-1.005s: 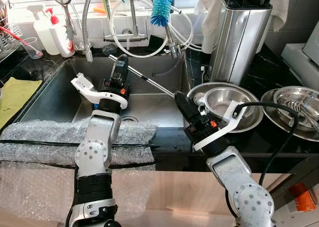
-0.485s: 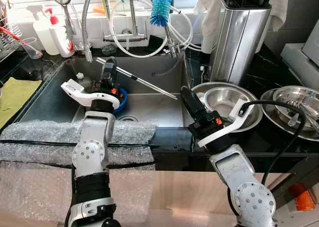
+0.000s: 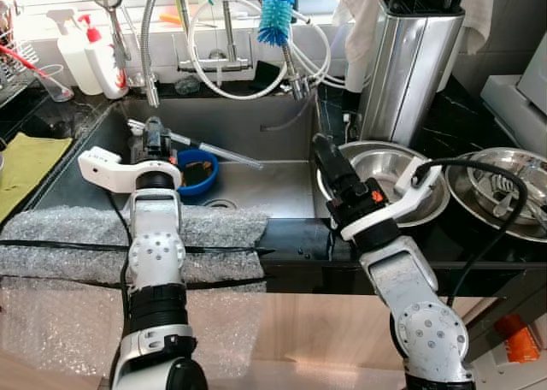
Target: Kitchen organization
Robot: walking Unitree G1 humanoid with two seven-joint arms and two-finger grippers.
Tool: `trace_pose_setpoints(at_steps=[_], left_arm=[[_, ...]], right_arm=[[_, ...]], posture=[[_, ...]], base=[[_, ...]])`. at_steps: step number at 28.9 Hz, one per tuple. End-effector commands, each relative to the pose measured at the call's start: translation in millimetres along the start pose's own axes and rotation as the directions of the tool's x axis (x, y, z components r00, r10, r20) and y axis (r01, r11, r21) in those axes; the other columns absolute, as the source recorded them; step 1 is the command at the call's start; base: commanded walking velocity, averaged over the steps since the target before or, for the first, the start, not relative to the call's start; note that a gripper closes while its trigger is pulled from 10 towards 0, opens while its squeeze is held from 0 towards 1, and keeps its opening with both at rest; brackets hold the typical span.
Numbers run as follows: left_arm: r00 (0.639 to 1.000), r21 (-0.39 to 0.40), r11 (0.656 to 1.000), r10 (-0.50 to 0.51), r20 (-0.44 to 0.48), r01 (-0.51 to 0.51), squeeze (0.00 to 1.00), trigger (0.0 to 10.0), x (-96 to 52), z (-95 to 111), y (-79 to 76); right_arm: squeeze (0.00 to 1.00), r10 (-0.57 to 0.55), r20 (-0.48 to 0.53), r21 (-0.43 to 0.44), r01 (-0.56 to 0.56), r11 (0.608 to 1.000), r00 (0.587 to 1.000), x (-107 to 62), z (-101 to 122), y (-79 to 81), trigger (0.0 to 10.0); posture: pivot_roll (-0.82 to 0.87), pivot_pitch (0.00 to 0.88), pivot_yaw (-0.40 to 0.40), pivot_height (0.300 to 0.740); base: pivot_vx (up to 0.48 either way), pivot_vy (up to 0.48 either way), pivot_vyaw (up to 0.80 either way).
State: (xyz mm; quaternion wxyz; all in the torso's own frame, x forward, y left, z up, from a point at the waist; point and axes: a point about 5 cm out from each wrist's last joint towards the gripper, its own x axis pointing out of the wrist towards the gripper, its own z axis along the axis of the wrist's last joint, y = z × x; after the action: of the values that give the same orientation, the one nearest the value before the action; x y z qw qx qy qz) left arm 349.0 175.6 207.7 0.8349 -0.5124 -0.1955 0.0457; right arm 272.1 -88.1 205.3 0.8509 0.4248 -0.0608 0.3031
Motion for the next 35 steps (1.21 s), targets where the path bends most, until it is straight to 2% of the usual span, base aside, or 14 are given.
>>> trace_pose_setpoints(at_steps=[1,4,10,12,13,15,16,18,21,25,26,29,33,35], left_arm=[[1.0,0.05,0.999,-0.019,0.004,0.019,0.0,10.0,3.2,-1,-4.7],[0.995,0.159,0.982,-0.094,-0.028,0.097,0.0,10.0,4.8,-14,-16.2],[0.989,0.237,0.96,-0.138,-0.048,0.146,0.0,10.0,7.1,-26,-24.4],[0.983,0.29,0.94,-0.162,-0.086,0.18,0.0,10.0,7.1,-34,-28.1],[0.983,0.29,0.94,-0.162,-0.086,0.18,0.0,10.0,7.1,-34,-28.1],[0.965,0.384,0.888,-0.205,-0.163,0.253,0.0,10.0,4.5,-49,-33.7],[0.965,0.384,0.888,-0.205,-0.163,0.253,0.0,10.0,4.5,-49,-33.7],[0.956,0.438,0.853,-0.214,-0.201,0.284,0.0,10.0,3.5,-55,-34.3],[0.931,0.548,0.756,-0.249,-0.268,0.359,0.0,10.0,1.5,-64,-34.0],[0.923,0.566,0.731,-0.266,-0.277,0.381,0.0,10.0,2.9,-64,-33.5],[0.919,0.606,0.692,-0.269,-0.29,0.393,0.0,10.0,5.1,-63,-31.9],[0.919,0.642,0.659,-0.253,-0.301,0.392,0.0,10.0,7.4,-64,-27.7],[0.909,0.693,0.59,-0.227,-0.349,0.413,0.0,10.0,11.6,-69,-21.9],[0.907,0.69,0.594,-0.207,-0.366,0.414,0.0,10.0,13.3,-71,-18.8]], right_arm=[[0.0,0.041,0.0,-0.021,-0.041,0.999,0.999,3.4,0,12.0,10.0],[0.0,0.062,0.002,-0.101,-0.061,0.993,0.998,5.1,3,21.6,10.0],[0.0,0.068,0.043,-0.254,-0.055,0.966,0.997,8.4,14,32.3,10.0],[0.0,0.038,0.049,-0.41,-0.014,0.912,0.998,10.0,20,32.2,10.0],[0.0,0.038,0.049,-0.41,-0.014,0.912,0.998,10.0,20,32.2,10.0],[0.0,-0.017,0.075,-0.584,0.058,0.81,0.997,8.9,25,28.6,10.0],[0.0,-0.017,0.075,-0.584,0.058,0.81,0.997,8.9,25,28.6,10.0],[0.0,-0.04,0.088,-0.659,0.088,0.747,0.995,6.4,25,25.0,10.0],[0.0,-0.039,0.098,-0.814,0.103,0.571,0.994,-1.7,24,22.2,10.0],[0.0,-0.015,0.153,-0.827,0.137,0.545,0.988,-7.6,27,26.6,10.0],[0.0,0.011,0.175,-0.855,0.146,0.498,0.985,-11.2,28,31.6,10.0],[0.0,0.036,0.185,-0.888,0.151,0.434,0.982,-16.1,25,36.3,10.0],[0.0,-0.028,0.245,-0.886,0.235,0.4,0.969,-33.1,20,27.9,10.0],[0.0,-0.049,0.272,-0.885,0.27,0.38,0.961,-38.2,21,23.7,10.0]], posture=[[-0.03,0.019,0.079,0.74],[-0.03,0.017,0.083,0.74],[-0.04,0.012,0.088,0.74],[-0.05,0.004,0.093,0.74],[-0.05,0.004,0.093,0.74],[-0.05,0.0,0.095,0.74],[-0.05,0.0,0.095,0.74],[-0.05,0.0,0.096,0.74],[-0.06,0.0,0.099,0.74],[-0.06,0.0,0.101,0.74],[-0.06,0.0,0.102,0.74],[-0.06,0.0,0.103,0.74],[-0.07,0.0,0.106,0.74],[-0.07,0.0,0.107,0.74]], base=[[0.0,0.0,0.0],[0.0,0.0,0.0],[0.0,0.0,0.0],[0.0,0.0,0.0],[0.0,0.0,0.0],[0.0,0.0,0.0],[0.0,0.0,0.0],[0.0,0.0,0.0],[0.0,0.0,0.0],[0.0,0.0,0.0],[0.0,0.0,0.0],[0.0,0.0,0.0],[0.0,0.0,0.0],[0.0,0.0,0.0]])
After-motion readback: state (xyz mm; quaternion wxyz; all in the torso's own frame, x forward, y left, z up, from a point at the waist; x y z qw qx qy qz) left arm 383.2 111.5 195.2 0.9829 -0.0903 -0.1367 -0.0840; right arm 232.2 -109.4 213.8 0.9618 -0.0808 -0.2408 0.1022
